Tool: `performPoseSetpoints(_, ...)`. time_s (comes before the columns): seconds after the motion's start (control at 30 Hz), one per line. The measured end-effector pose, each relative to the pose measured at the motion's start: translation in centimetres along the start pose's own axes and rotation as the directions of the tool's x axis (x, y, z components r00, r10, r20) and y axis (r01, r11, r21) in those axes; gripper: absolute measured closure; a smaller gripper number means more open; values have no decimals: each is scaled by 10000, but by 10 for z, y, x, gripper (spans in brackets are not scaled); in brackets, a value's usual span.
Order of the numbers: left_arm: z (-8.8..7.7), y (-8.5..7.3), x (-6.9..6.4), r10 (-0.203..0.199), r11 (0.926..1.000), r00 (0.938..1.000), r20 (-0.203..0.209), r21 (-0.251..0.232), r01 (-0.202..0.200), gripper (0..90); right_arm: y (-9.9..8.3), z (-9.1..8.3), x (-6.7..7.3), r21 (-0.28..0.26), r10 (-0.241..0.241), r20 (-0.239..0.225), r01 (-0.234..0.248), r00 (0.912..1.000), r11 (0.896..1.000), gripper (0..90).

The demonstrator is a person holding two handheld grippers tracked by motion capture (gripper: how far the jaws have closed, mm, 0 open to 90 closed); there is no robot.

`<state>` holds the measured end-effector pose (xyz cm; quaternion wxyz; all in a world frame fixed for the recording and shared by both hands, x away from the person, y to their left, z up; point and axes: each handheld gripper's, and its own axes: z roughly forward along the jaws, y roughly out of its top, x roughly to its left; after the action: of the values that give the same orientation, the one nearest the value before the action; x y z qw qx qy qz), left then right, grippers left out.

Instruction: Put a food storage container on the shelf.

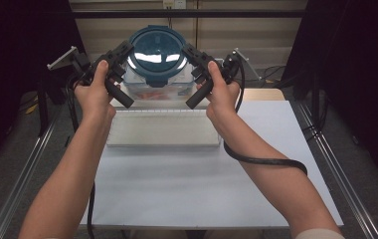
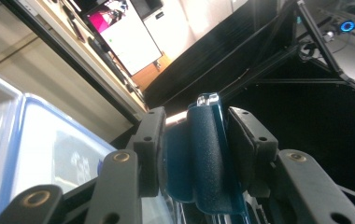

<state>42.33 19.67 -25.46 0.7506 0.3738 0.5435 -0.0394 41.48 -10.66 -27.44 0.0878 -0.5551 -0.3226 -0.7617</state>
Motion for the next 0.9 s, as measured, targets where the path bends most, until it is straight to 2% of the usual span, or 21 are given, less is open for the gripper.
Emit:
performPoseSetpoints(0.13, 10, 8, 4, -151, 9999, 9992, -357, 29, 152, 586, 4, 11, -4, 126, 250, 392, -255, 9989, 9996, 590)
performPoseSetpoints(0.2, 13, 9, 7, -93, 10000, 9990, -427, 27, 94, 586, 4, 16, -7, 207, 416, 610, -430, 9973, 9989, 588)
performPoseSetpoints(0.23, 15, 9, 8, -277, 9996, 9982, -536, 68, 281, 586, 5, 17, -8, 215, 461, 661, -476, 9967, 9986, 588)
performPoseSetpoints(0.27, 17, 9, 9, -370, 9993, 9979, -538, -104, 364, 586, 4, 18, -9, 144, 476, 755, -488, 9960, 9987, 589)
performPoseSetpoints(0.3, 18, 10, 10, -232, 9997, 9982, -554, -58, 229, 586, 4, 19, -11, 96, 611, 739, -620, 9954, 9980, 589)
performPoseSetpoints(0.4, 21, 12, 10, -236, 9997, 9974, -678, -97, 230, 585, 6, 21, -11, 103, 674, 803, -684, 9945, 9976, 588)
performPoseSetpoints(0.57, 25, 13, 16, -483, 9988, 9933, -1045, -112, 474, 578, 8, 27, -9, 157, 775, 1079, -796, 9911, 9967, 583)
performPoseSetpoints(0.6, 25, 13, 16, -467, 9989, 9930, -1085, -140, 454, 575, 8, 29, -10, 157, 704, 1133, -726, 9911, 9972, 581)
performPoseSetpoints(0.63, 25, 13, 18, -283, 9996, 9927, -1175, -33, 281, 572, 9, 29, -10, 194, 737, 1152, -764, 9906, 9969, 580)
performPoseSetpoints(0.7, 25, 13, 19, -568, 9984, 9906, -1241, -123, 557, 567, 8, 31, -10, 146, 628, 1179, -650, 9910, 9978, 574)
performPoseSetpoints(0.73, 24, 13, 22, -518, 9987, 9907, -1258, -58, 514, 565, 8, 32, -9, 179, 522, 1210, -547, 9913, 9983, 573)
performPoseSetpoints(0.77, 25, 12, 24, -744, 9972, 9898, -1216, -189, 727, 564, 8, 33, -9, 197, 424, 1200, -451, 9919, 9988, 570)
performPoseSetpoints(0.8, 23, 12, 27, -685, 9976, 9900, -1231, -59, 683, 560, 7, 33, -9, 220, 454, 1195, -484, 9918, 9986, 564)
performPoseSetpoints(0.83, 24, 11, 28, -794, 9968, 9889, -1252, -183, 778, 553, 8, 34, -9, 230, 405, 1211, -436, 9918, 9988, 552)
performPoseSetpoints(0.87, 24, 11, 29, -659, 9978, 9905, -1208, -27, 661, 539, 7, 34, -10, 285, 200, 1302, -239, 9913, 9993, 539)
performPoseSetpoints(0.9, 23, 11, 28, -475, 9988, 9910, -1251, 30, 483, 532, 7, 35, -10, 252, 286, 1275, -320, 9914, 9992, 537)
